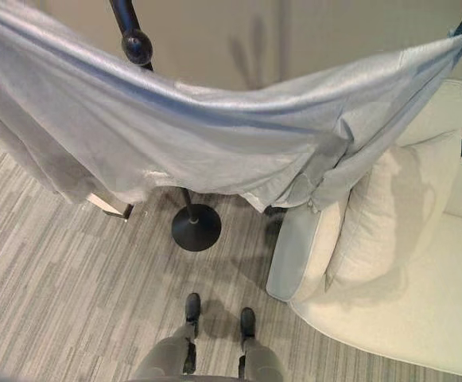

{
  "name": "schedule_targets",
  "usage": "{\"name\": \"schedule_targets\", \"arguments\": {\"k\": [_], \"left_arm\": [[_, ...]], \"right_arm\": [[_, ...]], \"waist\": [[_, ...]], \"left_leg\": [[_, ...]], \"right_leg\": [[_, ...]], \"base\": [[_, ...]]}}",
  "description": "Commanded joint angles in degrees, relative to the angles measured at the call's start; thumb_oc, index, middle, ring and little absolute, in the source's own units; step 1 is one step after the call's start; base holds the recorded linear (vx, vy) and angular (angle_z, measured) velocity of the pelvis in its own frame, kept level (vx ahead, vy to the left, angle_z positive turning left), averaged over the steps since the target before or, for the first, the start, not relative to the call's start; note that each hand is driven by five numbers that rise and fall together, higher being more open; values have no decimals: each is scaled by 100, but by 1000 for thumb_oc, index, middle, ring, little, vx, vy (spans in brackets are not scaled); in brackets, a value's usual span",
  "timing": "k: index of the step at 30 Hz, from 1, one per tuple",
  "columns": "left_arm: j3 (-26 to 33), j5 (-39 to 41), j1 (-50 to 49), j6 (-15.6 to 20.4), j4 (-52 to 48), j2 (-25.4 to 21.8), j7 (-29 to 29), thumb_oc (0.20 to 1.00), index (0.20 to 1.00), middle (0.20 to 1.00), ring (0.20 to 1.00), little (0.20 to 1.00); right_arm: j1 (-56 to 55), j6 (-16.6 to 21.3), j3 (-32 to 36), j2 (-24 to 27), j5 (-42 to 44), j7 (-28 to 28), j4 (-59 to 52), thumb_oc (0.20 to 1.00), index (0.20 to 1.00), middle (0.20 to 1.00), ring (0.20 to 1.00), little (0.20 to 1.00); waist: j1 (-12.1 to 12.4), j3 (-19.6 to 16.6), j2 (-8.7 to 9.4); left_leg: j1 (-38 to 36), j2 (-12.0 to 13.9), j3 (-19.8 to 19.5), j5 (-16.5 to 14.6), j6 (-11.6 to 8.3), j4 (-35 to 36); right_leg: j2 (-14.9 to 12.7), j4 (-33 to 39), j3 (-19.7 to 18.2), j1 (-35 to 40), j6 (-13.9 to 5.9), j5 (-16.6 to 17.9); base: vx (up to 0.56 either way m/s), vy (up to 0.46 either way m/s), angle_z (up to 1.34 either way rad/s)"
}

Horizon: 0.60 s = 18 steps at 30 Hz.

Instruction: Hang the clothes on the sofa on the clothes rack.

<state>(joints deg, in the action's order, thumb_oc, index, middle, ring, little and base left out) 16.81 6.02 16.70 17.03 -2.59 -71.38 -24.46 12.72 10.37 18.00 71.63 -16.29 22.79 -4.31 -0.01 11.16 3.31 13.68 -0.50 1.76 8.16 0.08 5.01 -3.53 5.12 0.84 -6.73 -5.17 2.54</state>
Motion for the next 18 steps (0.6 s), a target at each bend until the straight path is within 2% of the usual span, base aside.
{"name": "schedule_targets", "arguments": {"k": [1, 4, 6, 12, 16, 18], "left_arm": [[608, 1130, -73, 757, -274, 575, 223, 200, 200, 200, 200, 200], [866, 1379, -289, 833, -501, 832, 354, 200, 200, 200, 200, 200], [997, 1734, -229, 1021, -662, 1134, 427, 200, 200, 200, 200, 200], [911, 1978, 258, 1262, -1105, 1366, 401, 200, 200, 200, 200, 200], [671, 1922, 616, 1308, -1122, 1240, 363, 200, 200, 200, 200, 200], [293, 1936, 1148, 1343, -981, 987, 323, 200, 200, 200, 200, 200]], "right_arm": [[63, 41, 423, -53, -436, 618, -24, 200, 200, 200, 200, 200], [-23, -1, 647, -233, -575, 737, -215, 200, 200, 200, 200, 200], [142, -120, 775, -383, -845, 1003, -409, 200, 200, 200, 200, 200], [773, -393, 750, -325, -1118, 1385, -530, 200, 200, 200, 200, 200], [1198, -405, 585, -165, -1023, 1457, -474, 200, 200, 200, 200, 200], [1813, -460, 206, 192, -936, 1505, -288, 200, 200, 200, 200, 200]], "waist": [[90, -665, -63], [104, -703, -73], [129, -777, -84], [164, -931, -81], [178, -1010, -78], [202, -1099, -51]], "left_leg": [[-825, 155, 296, -810, -432, -1], [-867, 155, 280, -831, -437, -1], [-915, 151, 271, -849, -439, -1], [-985, 138, 250, -826, -442, -1], [-1039, 136, 257, -851, -450, -1], [-1105, 138, 256, -917, -466, -1]], "right_leg": [[-174, -12, 64, 406, -517, -171], [-181, -12, 88, 461, -515, -198], [-192, -12, 114, 513, -505, -230], [-189, -12, 156, 610, -476, -228], [-202, -12, 183, 675, -481, -255], [-214, -12, 226, 739, -500, -311]], "base": [[76, -14, 6], [40, -6, 10], [42, 2, 12], [14, 1, 1], [43, 5, 3], [52, -2, 3]]}}
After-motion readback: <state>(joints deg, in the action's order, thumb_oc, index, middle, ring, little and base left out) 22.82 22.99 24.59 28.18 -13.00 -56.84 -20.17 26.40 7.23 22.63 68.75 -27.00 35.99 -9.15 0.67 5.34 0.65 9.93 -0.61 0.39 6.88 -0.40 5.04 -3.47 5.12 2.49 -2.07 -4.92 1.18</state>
